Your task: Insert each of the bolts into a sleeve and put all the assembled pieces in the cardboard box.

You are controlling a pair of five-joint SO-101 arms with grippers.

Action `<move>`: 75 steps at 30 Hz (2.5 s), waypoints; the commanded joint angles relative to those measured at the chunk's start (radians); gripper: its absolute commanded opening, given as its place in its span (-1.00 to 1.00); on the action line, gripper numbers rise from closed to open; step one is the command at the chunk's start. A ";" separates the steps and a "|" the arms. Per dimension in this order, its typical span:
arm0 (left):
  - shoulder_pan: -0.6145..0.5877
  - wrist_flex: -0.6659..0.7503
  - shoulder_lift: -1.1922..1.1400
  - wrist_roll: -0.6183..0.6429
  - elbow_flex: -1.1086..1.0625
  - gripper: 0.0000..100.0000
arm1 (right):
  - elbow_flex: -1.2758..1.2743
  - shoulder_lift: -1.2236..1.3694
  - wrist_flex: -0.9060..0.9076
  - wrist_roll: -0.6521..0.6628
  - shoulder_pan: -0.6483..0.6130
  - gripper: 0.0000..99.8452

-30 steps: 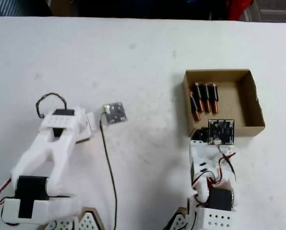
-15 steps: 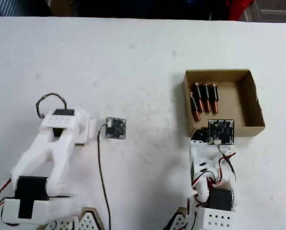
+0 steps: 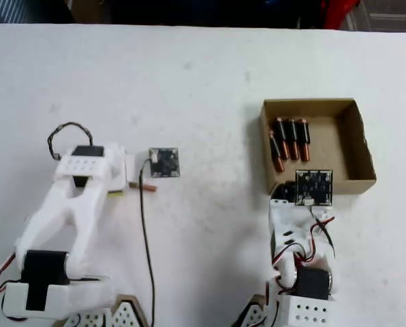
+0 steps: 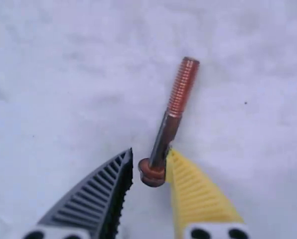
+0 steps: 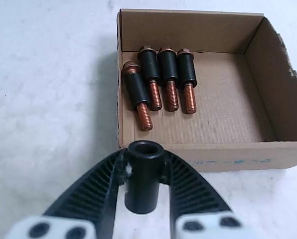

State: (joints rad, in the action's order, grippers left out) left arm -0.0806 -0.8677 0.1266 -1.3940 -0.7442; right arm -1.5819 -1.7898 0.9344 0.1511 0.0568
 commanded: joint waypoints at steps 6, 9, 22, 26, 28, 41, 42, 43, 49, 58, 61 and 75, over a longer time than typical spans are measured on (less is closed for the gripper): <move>0.001 -0.008 0.021 0.015 0.061 -0.74 | 0.005 -0.012 -0.027 -0.002 -0.004 -0.93; 0.001 -0.009 0.021 0.109 0.107 -0.74 | 0.005 -0.012 -0.027 -0.002 -0.005 -0.93; 0.038 -0.121 0.166 0.476 0.176 -0.74 | -0.009 -0.013 -0.033 -0.002 -0.010 -0.93; 0.059 -0.175 0.311 0.555 0.167 -0.73 | -0.009 -0.013 -0.033 -0.002 -0.010 -0.93; 0.064 -0.213 0.360 0.637 0.172 -0.73 | -0.009 -0.013 -0.033 -0.002 -0.010 -0.93; 0.079 -0.410 0.423 1.298 0.172 -0.74 | -0.011 -0.013 -0.033 -0.002 -0.010 -0.93; 0.079 -0.417 0.423 1.330 0.170 -0.74 | -0.011 -0.013 -0.033 -0.002 -0.010 -0.93; 0.079 -0.422 0.423 1.355 0.169 -0.74 | -0.011 -0.013 -0.033 -0.002 -0.010 -0.93; 0.079 -0.419 0.423 1.436 0.166 -0.74 | -0.011 -0.013 -0.033 -0.002 -0.010 -0.93; 0.077 -0.301 0.423 1.829 -0.002 -0.73 | -0.011 -0.013 -0.033 -0.002 -0.010 -0.93; 0.079 -0.226 0.423 1.873 -0.054 -0.73 | -0.011 -0.013 -0.033 -0.002 -0.010 -0.93; 0.077 -0.106 0.417 2.228 -0.147 -0.73 | -0.011 -0.013 -0.033 -0.002 -0.010 -0.93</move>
State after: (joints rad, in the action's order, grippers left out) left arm -0.0115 -0.9950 0.5132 0.7603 -0.8976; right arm -1.6034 -1.7898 0.9283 0.1511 0.0568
